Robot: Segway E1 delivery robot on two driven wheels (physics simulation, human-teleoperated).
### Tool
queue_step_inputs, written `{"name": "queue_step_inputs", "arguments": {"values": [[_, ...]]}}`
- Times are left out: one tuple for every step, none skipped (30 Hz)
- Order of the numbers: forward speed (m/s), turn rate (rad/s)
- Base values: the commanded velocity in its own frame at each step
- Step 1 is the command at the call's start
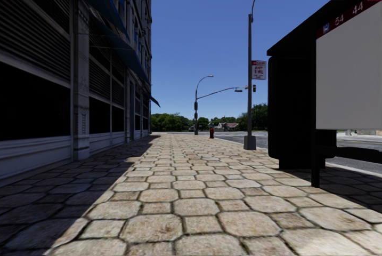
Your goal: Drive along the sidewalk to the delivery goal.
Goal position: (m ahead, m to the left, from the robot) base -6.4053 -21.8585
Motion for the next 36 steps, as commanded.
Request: {"name": "queue_step_inputs", "arguments": {"values": [[2.00, 0.00], [2.00, 0.00], [2.00, 0.00], [2.00, 0.00], [2.00, 0.00], [2.00, 0.00], [2.00, 0.00], [2.00, 0.00], [2.00, 0.00], [2.00, 0.00], [2.00, 0.00], [2.00, 0.00], [2.00, 0.00], [2.00, 0.00], [2.00, 0.00], [2.00, 0.00], [2.00, 0.00], [2.00, 0.00], [2.00, 0.00], [2.00, 0.00], [2.00, 0.00], [2.00, 0.00], [2.00, 0.00], [2.00, 0.00], [2.00, 0.00], [2.00, 0.00], [2.00, 0.00], [2.00, 0.00], [2.00, 0.00], [2.00, 0.00], [2.00, 0.00], [2.00, 0.00], [2.00, 0.00], [2.00, 0.00], [2.00, 0.00], [2.00, 0.00]]}}
